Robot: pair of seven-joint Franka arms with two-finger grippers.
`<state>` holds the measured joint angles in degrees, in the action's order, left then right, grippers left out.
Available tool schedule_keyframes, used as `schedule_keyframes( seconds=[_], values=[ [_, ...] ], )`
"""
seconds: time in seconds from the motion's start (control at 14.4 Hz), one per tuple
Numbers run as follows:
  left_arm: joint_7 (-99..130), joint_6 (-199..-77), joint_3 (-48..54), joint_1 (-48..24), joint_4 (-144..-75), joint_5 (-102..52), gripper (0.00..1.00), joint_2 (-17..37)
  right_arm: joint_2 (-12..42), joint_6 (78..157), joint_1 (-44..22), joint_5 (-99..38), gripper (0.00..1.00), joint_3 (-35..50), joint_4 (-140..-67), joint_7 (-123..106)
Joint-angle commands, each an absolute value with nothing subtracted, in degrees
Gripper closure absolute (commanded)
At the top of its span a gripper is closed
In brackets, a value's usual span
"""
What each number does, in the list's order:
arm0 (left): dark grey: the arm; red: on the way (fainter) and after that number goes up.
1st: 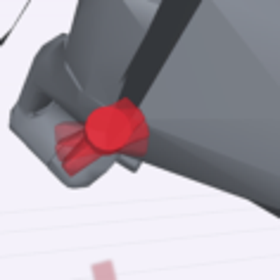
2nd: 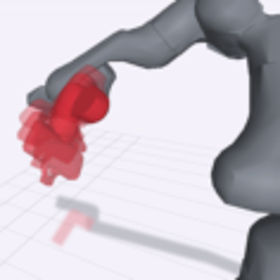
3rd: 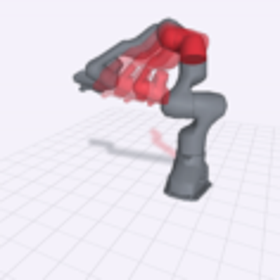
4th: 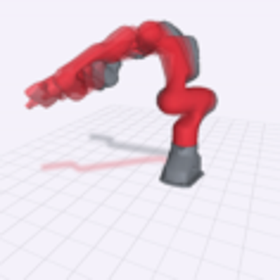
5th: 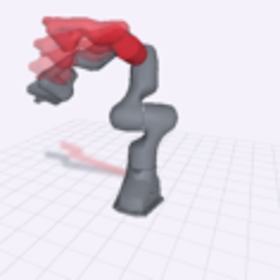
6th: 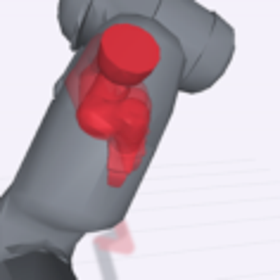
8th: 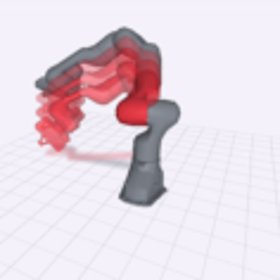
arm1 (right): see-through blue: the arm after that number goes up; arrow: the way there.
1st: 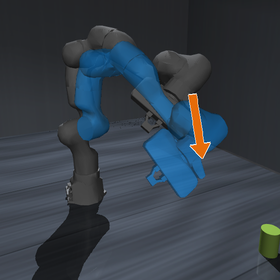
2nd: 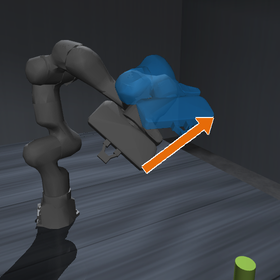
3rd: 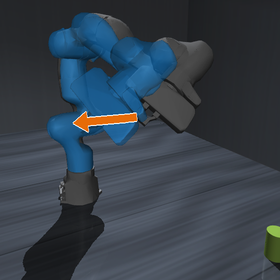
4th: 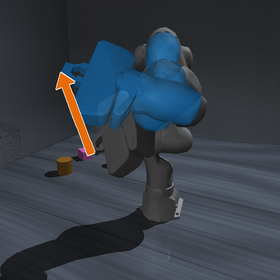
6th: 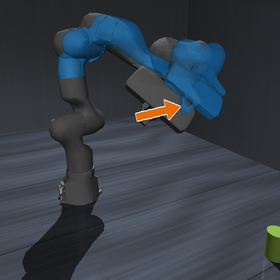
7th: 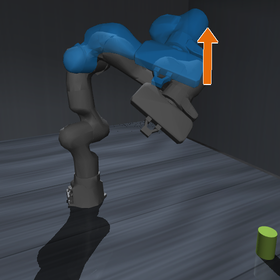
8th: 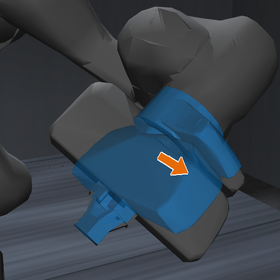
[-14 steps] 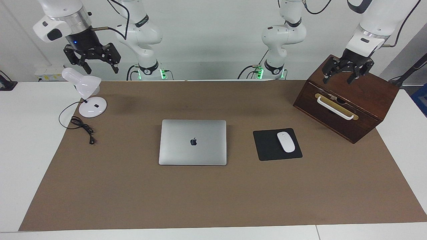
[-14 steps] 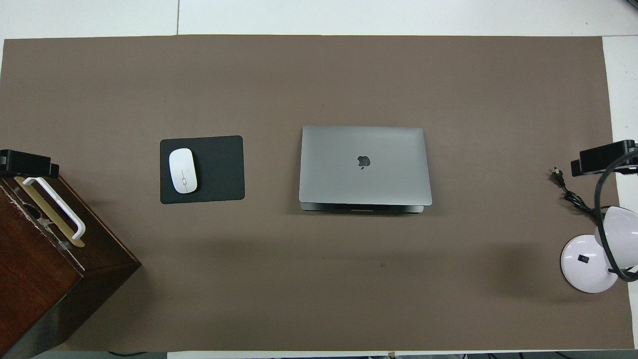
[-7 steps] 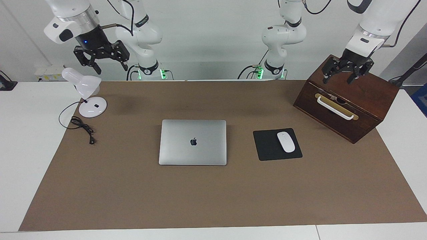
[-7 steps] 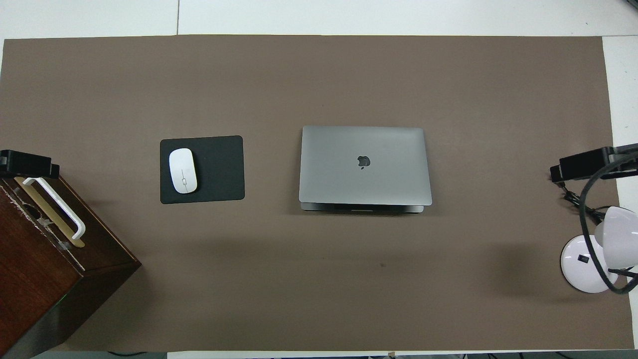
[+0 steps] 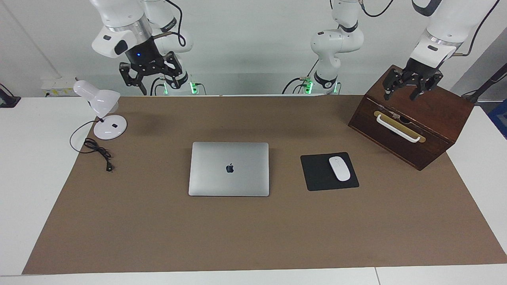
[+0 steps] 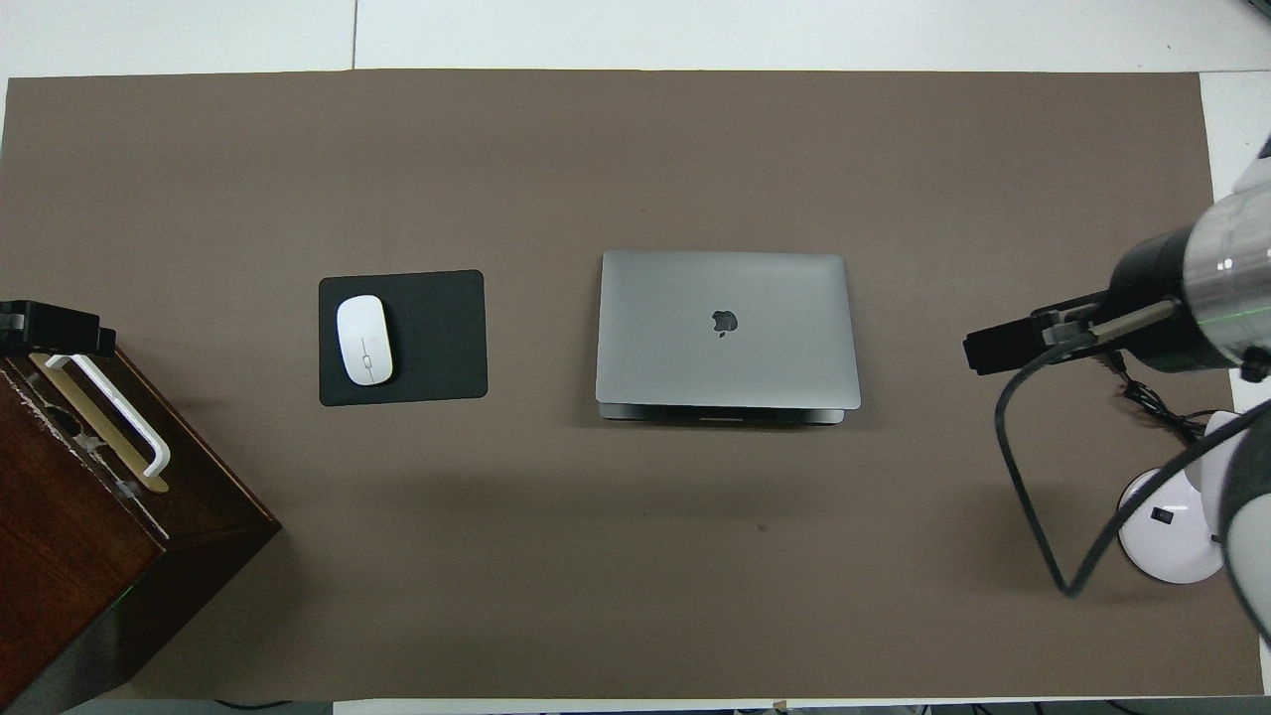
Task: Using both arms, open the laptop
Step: 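Move the right gripper to the laptop lid while the left gripper approaches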
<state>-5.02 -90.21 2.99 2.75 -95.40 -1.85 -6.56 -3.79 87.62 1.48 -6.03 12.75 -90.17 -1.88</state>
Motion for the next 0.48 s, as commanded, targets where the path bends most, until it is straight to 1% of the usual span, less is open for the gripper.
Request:
schedule_keyframes(
  seconds=[0.0,0.14,0.42],
  values=[
    [-5.0,-90.6,2.9,2.5,-96.2,-2.1,1.00,-7.5,-4.1,91.1,2.0,-7.0,0.00,13.0,-93.5,-3.2],
    [-5.1,-92.9,2.9,2.5,-96.3,-2.3,1.00,-7.4,-3.7,93.2,2.0,-8.5,0.00,13.0,-95.0,-2.8],
    [-5.3,-99.5,3.3,0.9,-97.1,-2.9,1.00,-6.9,-3.7,99.7,2.2,-11.2,0.00,12.9,-100.7,0.8]
  ],
)
